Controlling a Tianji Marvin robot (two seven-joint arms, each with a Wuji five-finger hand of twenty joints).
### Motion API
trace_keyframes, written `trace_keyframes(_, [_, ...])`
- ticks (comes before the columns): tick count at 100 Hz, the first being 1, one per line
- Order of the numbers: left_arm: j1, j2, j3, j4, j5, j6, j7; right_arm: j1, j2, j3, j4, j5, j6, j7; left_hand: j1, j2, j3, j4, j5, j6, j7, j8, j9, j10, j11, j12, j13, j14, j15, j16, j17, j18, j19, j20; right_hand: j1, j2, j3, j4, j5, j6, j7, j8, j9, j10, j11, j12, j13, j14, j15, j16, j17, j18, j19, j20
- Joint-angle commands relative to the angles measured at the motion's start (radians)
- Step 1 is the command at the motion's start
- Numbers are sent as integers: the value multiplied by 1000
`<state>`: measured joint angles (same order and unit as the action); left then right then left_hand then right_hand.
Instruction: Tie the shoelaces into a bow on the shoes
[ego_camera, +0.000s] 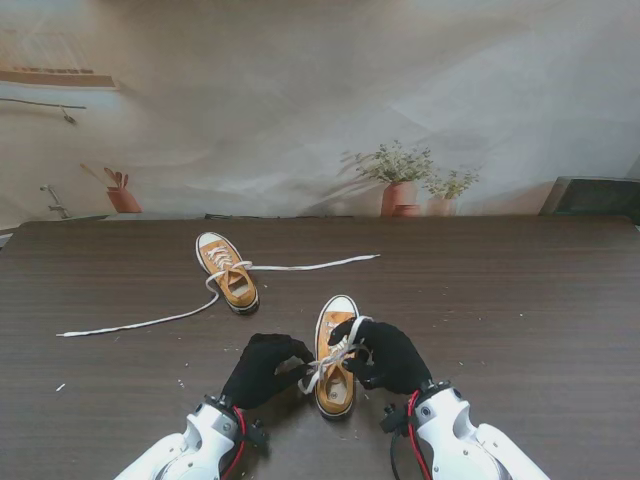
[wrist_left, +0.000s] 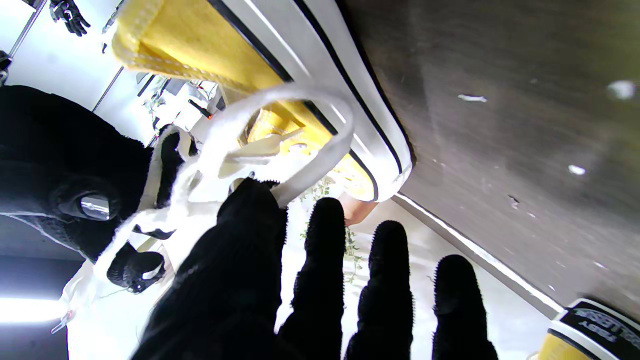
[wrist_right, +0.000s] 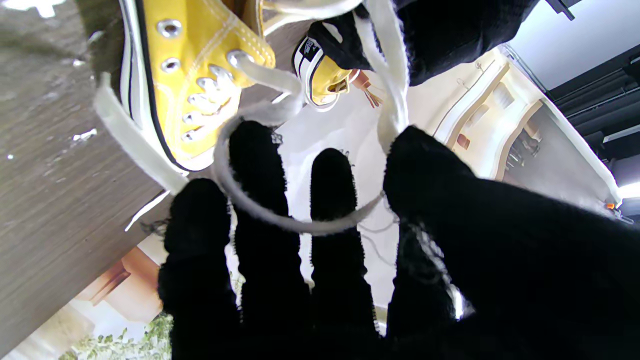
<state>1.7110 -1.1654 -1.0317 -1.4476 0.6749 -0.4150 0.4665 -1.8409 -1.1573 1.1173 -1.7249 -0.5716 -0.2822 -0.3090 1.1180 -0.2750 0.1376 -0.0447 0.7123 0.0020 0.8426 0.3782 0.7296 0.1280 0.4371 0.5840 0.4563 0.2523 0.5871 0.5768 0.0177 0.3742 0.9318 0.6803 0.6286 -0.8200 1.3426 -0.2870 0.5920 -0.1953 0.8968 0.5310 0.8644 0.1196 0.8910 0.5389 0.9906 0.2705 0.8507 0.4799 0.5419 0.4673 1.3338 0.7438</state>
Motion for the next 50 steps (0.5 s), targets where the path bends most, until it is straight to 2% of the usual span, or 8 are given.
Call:
trace_keyframes(1, [6,2,-1,-9,6,-3,-12,-11,9,3,-12,-5,-2,14,61,31,-37,20,5,-76,-3,-12,-7,-16,-10,4,24,-1,10,-9,-3,-32,17,13,0,-7,48,44,-69,-53,58,74,-54,-25,18,-29,-7,-10,-26,-19,-13,13,-17,-16])
trace_keyframes(11, [10,2,-3,-11,9,-2,-5,-16,13,5,-17,-33,-7,17,62,32,-40,22,8,-72,-8,-18,-8,-14,-9,3,24,2,10,-9,-4,-31,17,12,-14,5,31,50,-117,-79,125,132,-97,-45,47,-42,-18,-26,-30,-16,-18,1,-24,-23])
trace_keyframes(19, [14,2,-8,-14,21,4,6,-18,14,6,-18,-56,-15,4,62,31,-42,22,9,-71,-10,-20,-7,-14,-8,3,25,2,11,-8,-2,-29,19,13,-18,9,14,49,-128,-98,176,136,-117,-59,76,-38,-25,-38,-14,-9,-19,-13,-18,-20])
trace_keyframes(20, [15,2,-8,-15,21,4,6,-18,14,6,-18,-59,-16,1,62,31,-42,22,9,-71,-10,-20,-7,-13,-8,3,25,2,11,-8,-2,-29,19,13,-14,8,13,45,-127,-101,197,116,-117,-60,82,-42,-25,-41,-11,-10,-18,-15,-17,-20])
trace_keyframes(34, [27,3,-22,-21,36,6,21,-24,13,9,-23,-97,-26,-37,61,33,-46,23,12,-63,-22,-33,2,-12,-4,2,34,3,16,-7,3,-25,21,13,35,-1,-10,12,-40,-109,285,87,-67,-61,115,-29,0,-59,31,-2,15,-25,15,-14])
trace_keyframes(50, [39,3,-36,-29,42,7,29,-27,13,10,-29,-107,-28,-47,56,37,-51,23,12,-58,-38,-47,-5,-10,-7,-5,31,6,15,-7,2,-22,19,12,55,58,-46,3,52,-120,312,51,10,-73,159,20,46,-65,116,19,73,-36,88,1])
